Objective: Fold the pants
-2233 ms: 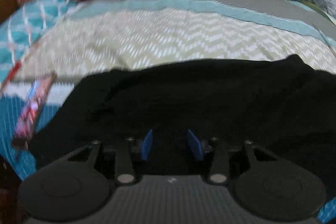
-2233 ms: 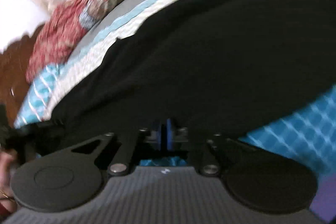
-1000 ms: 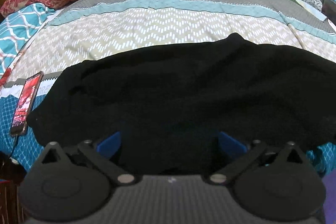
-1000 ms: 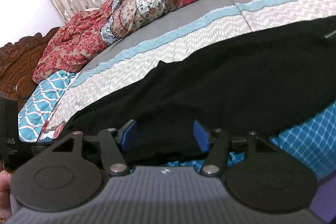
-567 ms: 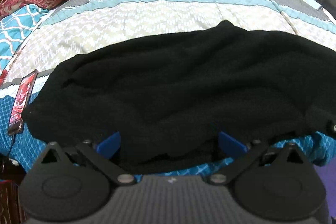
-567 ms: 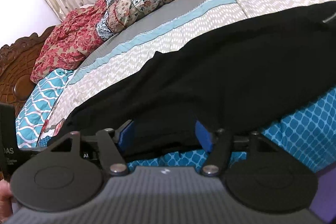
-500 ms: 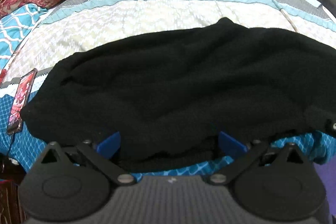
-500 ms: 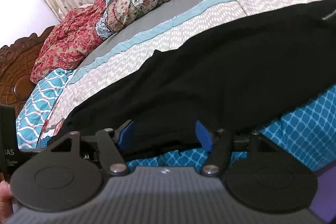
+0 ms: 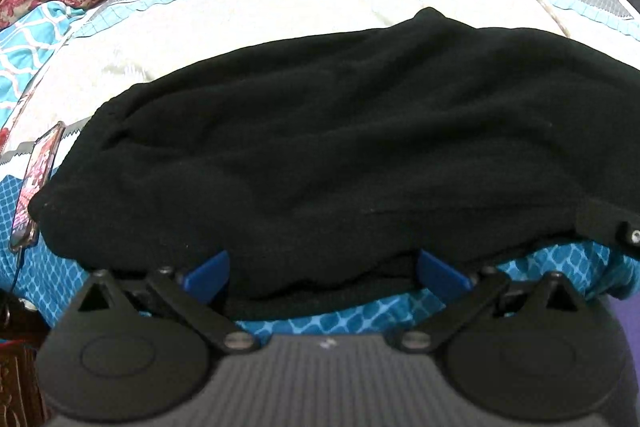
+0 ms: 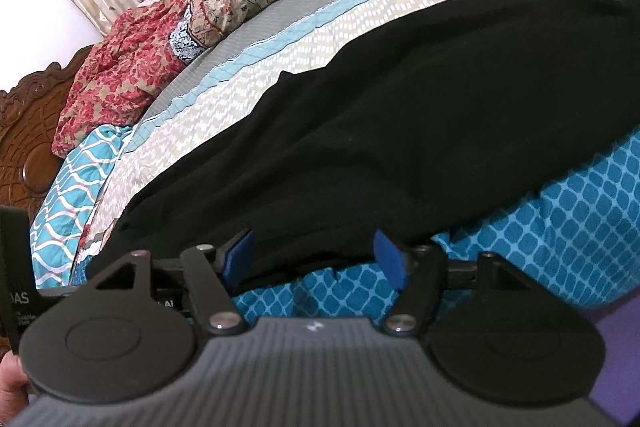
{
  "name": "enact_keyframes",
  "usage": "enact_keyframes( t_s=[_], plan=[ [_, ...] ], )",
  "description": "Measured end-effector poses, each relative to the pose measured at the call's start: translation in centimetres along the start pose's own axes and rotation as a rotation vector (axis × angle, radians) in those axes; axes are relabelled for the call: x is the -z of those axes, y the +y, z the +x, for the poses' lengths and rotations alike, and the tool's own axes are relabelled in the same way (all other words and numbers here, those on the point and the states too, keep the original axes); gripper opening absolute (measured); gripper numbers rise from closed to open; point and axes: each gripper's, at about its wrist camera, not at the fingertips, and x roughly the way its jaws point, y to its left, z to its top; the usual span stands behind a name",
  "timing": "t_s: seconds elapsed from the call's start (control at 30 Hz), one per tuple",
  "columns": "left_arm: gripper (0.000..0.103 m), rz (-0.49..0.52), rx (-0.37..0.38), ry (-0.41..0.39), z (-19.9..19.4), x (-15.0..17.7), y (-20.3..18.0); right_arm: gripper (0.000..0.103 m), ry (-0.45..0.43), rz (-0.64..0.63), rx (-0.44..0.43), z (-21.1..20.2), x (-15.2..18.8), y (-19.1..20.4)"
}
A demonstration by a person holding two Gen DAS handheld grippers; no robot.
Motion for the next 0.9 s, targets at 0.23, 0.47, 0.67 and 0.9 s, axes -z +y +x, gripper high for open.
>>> enact_keyframes(
  t_s=[0.23,0.47,0.67,0.9],
  plan=[
    [0.103,0.006,-0.006,-0.001,0.2,0.0,-0.2,0.071,0.015,0.006,0.001,0.3,0.2,0.1],
    [0.103,0.025,-0.024,-0.011,0.3,0.3,-0.5,0.072,0.043,0.033,0.004,0.9,0.6,-0.4],
    [0.103,0.034,-0.032,-0.007,0.5,0.3,-0.5,0.073,0.057,0.055,0.009,1.2,1.0,-0.8],
    [0.103,0.043,-0.042,-0.002,0.7,0.3,-0.8,0.074,0.056,0.058,0.003,1.0,1.0,-1.0]
  ],
)
